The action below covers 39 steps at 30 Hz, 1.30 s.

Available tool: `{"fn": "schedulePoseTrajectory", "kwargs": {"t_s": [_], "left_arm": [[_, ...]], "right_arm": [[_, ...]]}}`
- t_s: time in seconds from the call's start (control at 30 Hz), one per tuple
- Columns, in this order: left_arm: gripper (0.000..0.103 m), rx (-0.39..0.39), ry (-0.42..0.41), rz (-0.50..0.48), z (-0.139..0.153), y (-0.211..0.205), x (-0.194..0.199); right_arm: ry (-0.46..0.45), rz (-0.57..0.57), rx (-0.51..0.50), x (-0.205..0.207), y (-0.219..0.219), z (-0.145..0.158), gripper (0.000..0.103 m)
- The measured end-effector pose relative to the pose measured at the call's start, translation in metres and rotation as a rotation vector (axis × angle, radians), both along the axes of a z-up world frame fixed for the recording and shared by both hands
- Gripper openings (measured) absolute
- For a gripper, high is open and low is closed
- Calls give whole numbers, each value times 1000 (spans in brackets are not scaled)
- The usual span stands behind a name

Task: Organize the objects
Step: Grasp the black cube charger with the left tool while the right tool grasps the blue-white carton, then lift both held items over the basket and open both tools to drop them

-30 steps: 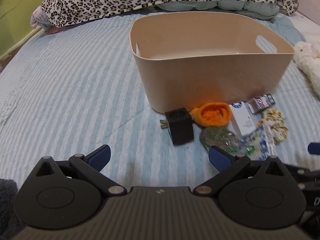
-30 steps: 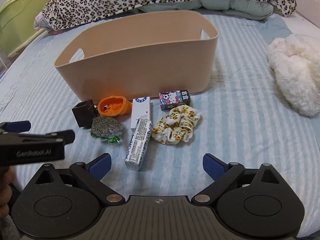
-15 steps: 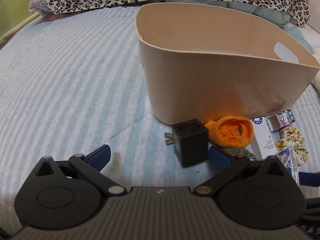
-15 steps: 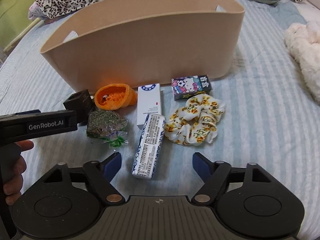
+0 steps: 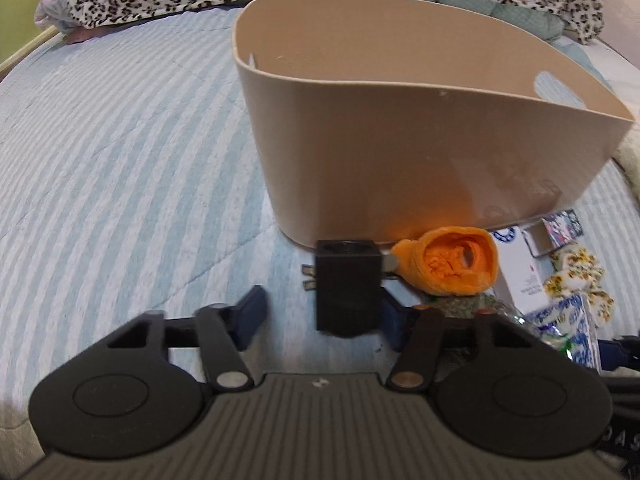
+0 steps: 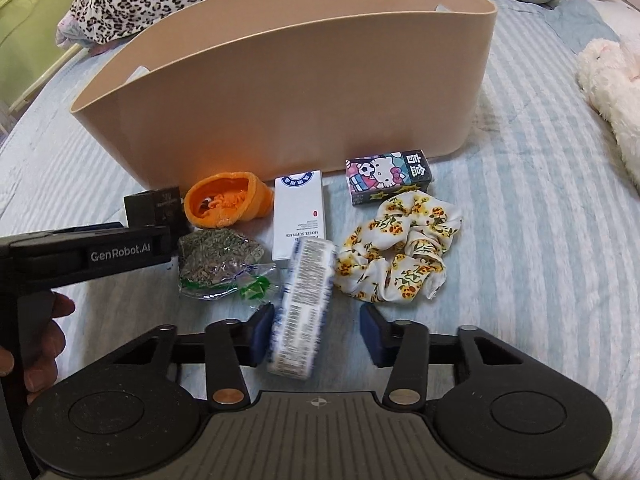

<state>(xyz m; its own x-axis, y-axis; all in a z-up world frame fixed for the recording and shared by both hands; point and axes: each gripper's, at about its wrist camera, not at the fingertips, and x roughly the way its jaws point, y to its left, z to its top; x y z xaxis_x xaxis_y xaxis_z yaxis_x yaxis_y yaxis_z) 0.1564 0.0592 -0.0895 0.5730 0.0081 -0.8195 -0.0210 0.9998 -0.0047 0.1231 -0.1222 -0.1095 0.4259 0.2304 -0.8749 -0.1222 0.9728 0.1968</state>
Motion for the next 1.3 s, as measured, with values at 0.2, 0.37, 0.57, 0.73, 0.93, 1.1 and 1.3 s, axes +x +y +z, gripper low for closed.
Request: {"fn": "schedulePoseTrajectory", "kwargs": {"t_s": [0.2,0.37,0.57,0.73,0.93,1.1,1.3], "left_arm": [[33,19,-12,-36,-1,-5,-6],[33,8,-16,-34,1,3,-11],[33,-12,-5,-35,10,7,-20],[33,-18,-31,-37,28,11,-33],[33,-54,-88,-30,65,14,-61],[33,-71,-176,-29,105,13,-65],[33,-33,-264,-43,140,-3,-42]], "right_arm": [[7,27,18,-1,5,2,19],[5,19,20,-5,3,9,19],[-20,-10,28,-6,-18,17,19],[-48,-22,49,-14,-23,31,19],[-102,-48,79,-27,-34,55,19],[-197,-45,75,-29,-42,88,19],[-309,-39,61,-9,-51,124,19]]}}
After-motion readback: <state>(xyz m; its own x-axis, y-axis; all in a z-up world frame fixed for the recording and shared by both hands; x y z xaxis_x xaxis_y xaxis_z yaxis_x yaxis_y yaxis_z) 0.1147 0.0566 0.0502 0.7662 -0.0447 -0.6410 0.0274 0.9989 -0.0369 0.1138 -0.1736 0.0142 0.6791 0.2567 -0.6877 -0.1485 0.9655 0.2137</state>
